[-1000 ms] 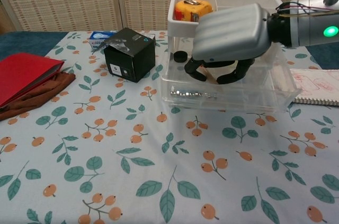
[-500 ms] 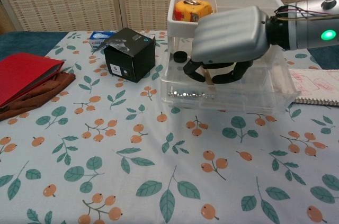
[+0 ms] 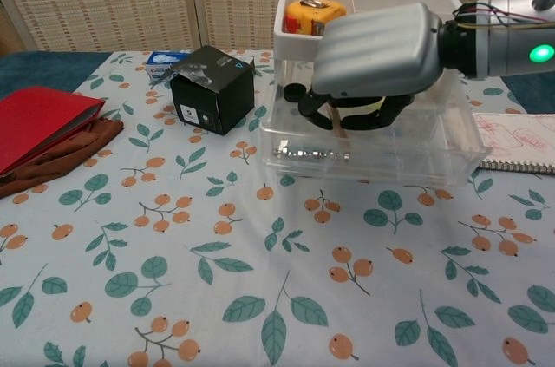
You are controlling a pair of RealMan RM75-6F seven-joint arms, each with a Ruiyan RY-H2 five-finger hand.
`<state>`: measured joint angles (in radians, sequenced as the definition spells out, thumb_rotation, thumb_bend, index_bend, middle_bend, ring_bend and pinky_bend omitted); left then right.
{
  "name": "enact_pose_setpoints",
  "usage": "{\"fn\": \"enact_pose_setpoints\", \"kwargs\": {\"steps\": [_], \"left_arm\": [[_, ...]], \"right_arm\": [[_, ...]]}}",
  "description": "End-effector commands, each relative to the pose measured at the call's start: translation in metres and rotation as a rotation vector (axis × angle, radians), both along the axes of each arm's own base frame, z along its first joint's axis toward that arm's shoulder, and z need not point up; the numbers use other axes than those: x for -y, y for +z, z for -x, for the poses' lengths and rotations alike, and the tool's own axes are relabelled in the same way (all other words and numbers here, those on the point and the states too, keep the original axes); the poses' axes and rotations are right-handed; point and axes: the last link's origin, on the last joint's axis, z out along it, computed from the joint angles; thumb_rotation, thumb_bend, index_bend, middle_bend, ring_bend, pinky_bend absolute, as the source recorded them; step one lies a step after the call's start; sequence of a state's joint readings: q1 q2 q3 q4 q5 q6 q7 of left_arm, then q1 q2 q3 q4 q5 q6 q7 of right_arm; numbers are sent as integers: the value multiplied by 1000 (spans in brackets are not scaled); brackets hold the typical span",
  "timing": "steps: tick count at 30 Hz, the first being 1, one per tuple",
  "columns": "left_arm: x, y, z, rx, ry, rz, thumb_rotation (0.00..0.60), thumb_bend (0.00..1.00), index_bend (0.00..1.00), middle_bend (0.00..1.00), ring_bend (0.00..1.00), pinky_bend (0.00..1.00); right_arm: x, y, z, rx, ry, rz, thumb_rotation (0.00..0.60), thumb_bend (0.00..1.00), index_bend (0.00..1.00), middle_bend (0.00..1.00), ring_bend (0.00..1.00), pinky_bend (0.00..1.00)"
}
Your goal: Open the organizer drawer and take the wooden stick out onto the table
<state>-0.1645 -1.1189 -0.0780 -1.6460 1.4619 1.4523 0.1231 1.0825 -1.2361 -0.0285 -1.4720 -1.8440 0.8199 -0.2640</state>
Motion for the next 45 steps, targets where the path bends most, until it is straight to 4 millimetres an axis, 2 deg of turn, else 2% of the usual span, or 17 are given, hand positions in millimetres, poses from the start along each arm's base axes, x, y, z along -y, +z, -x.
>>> {"fn": "enact_pose_setpoints", "kwargs": {"steps": [1,14,19,22,28,32,36,40,45], "left_arm": [[0,0,0,0,-1,0,600,246,141,132,155,112],[-2,0,-3,-1,-7,0,600,246,141,132,155,112],[-4,0,-6,0,-18,-1,600,246,141,132,155,112],[-5,0,-7,1,-24,0,600,246,141,132,155,112],[-9,-1,-13,3,-44,5,600,246,141,132,155,112],[-11,-3,-18,5,-59,9,600,246,141,132,155,112],[-12,-5,-20,7,-66,15,600,246,141,132,155,112],[-12,-6,-21,8,-70,18,600,246,141,132,155,112],[-13,-7,-23,9,-77,21,600,246,141,132,155,112]], "right_arm": [[0,3,-2,17,5,6,600,507,541,860,1000,1000],[-7,29,-21,151,66,55,600,508,545,862,1000,1000],[-17,54,-21,239,78,98,600,508,545,864,1000,1000],[-25,71,-14,291,72,137,600,508,545,865,1000,1000],[-41,105,21,354,-6,241,600,510,545,865,1000,1000],[-53,125,53,389,-116,318,600,510,545,865,1000,1000],[-64,137,92,408,-250,379,600,510,546,865,1000,1000],[-74,138,132,411,-389,422,600,510,546,865,1000,1000],[-85,118,174,391,-533,380,600,509,545,865,1000,1000]]}}
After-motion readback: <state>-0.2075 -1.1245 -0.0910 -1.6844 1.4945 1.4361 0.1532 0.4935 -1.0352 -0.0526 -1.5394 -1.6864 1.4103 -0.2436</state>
